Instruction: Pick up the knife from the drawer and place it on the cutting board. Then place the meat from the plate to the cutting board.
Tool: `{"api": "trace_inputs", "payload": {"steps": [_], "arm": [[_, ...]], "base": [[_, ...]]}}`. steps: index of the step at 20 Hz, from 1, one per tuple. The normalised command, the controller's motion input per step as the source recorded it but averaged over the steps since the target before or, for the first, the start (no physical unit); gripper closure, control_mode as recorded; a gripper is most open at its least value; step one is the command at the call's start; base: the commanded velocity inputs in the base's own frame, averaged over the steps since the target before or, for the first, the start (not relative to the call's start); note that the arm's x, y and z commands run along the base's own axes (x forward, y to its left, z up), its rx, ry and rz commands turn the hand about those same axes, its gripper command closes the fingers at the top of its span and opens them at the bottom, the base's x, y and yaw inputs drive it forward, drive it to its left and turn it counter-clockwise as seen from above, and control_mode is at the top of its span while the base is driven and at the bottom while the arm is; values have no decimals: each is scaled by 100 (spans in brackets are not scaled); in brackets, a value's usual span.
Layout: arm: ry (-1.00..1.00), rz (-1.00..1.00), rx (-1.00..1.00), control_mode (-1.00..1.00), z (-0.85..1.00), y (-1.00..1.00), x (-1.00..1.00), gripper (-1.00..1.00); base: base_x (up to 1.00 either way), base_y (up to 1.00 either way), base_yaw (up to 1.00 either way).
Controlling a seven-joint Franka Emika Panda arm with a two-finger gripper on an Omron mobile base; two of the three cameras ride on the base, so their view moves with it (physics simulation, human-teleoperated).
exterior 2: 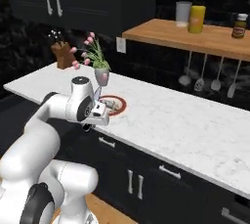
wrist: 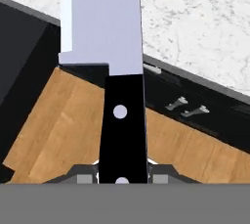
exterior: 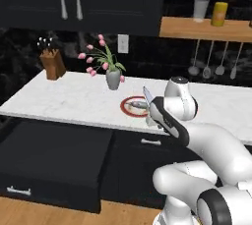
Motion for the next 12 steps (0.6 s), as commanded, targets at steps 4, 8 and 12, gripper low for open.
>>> {"api": "trace_inputs", "payload": {"steps": [4, 8, 12], "arm": [[0, 0, 0, 100, 0, 0, 0, 100], [0, 0, 0, 100, 0, 0, 0, 100], [0, 0, 0, 100, 0, 0, 0, 100]], "base": [[-42, -2, -80], [-26, -7, -75], [0, -44, -55]]}}
